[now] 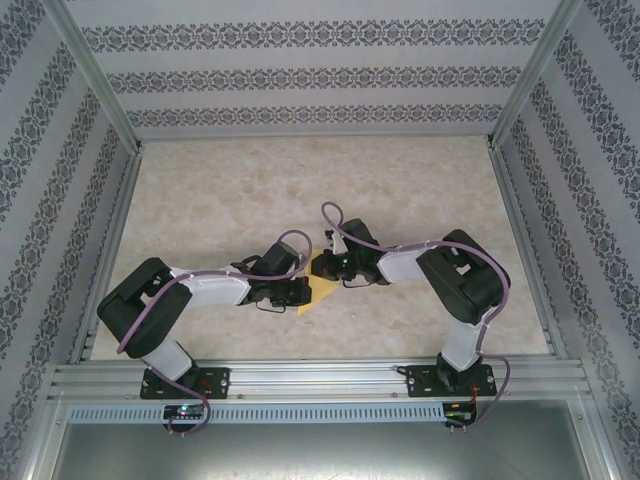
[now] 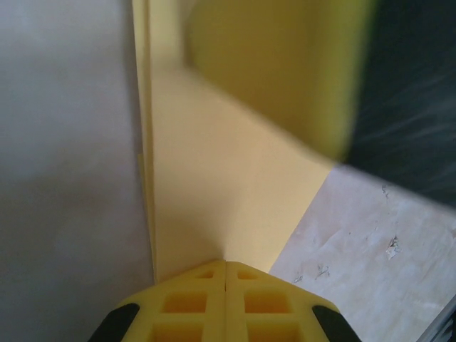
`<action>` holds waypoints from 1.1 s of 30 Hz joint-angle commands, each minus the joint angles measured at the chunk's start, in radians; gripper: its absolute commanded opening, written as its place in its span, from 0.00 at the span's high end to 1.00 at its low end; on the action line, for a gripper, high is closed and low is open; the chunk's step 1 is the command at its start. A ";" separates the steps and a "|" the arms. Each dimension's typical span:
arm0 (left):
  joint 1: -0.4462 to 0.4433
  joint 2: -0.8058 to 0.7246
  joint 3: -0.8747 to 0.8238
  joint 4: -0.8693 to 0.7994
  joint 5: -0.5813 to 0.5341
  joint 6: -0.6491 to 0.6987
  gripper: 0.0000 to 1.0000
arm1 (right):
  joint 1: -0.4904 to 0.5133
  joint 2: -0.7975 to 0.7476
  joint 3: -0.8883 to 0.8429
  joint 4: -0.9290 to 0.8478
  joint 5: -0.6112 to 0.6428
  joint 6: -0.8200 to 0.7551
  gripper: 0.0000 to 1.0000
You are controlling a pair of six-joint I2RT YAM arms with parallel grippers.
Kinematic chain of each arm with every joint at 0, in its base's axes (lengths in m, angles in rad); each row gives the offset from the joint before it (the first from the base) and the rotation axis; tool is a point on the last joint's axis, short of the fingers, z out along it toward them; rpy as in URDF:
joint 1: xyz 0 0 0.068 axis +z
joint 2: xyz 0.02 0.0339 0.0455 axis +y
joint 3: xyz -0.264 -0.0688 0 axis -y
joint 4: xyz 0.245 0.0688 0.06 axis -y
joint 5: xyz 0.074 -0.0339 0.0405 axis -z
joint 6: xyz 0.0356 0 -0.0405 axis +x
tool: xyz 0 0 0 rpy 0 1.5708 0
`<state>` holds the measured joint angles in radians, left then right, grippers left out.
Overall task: Fold a paper plane with a square sheet of paper (pick it up from the middle)
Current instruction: Fourth fold the wing at the center of the table.
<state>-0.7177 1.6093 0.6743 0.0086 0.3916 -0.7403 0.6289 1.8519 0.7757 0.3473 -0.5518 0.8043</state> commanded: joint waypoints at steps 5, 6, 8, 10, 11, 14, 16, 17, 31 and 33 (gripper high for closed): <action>0.009 0.049 -0.064 -0.128 -0.069 -0.002 0.98 | -0.060 0.080 -0.031 0.098 0.011 0.023 0.93; 0.009 0.050 -0.062 -0.131 -0.069 -0.002 0.98 | -0.068 0.074 -0.028 0.090 0.020 0.017 0.92; 0.009 0.050 -0.062 -0.132 -0.065 -0.001 0.98 | -0.090 0.062 -0.016 0.062 0.037 0.006 0.91; 0.009 0.046 -0.066 -0.133 -0.067 -0.002 0.98 | -0.113 0.055 -0.003 0.039 0.048 -0.004 0.90; 0.009 0.043 -0.065 -0.135 -0.068 -0.002 0.98 | -0.122 0.054 0.007 0.029 0.047 -0.010 0.90; 0.009 0.038 -0.066 -0.137 -0.063 0.004 0.98 | -0.150 0.053 0.047 -0.038 0.074 -0.036 0.90; 0.010 0.034 -0.067 -0.145 -0.068 0.007 0.98 | -0.169 0.057 0.079 -0.104 0.101 -0.056 0.91; 0.009 0.032 -0.065 -0.147 -0.068 0.007 0.98 | -0.181 0.058 0.088 -0.114 0.107 -0.060 0.91; 0.009 -0.011 -0.031 -0.121 -0.022 0.020 0.95 | -0.223 -0.096 0.118 -0.204 0.060 -0.071 0.90; 0.009 -0.023 0.034 -0.152 -0.011 0.037 0.94 | -0.221 -0.140 0.082 -0.215 0.067 -0.072 0.90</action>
<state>-0.7177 1.5940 0.6708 0.0029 0.3836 -0.7368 0.3973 1.7897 0.8925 0.1623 -0.4755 0.7547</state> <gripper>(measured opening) 0.067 0.101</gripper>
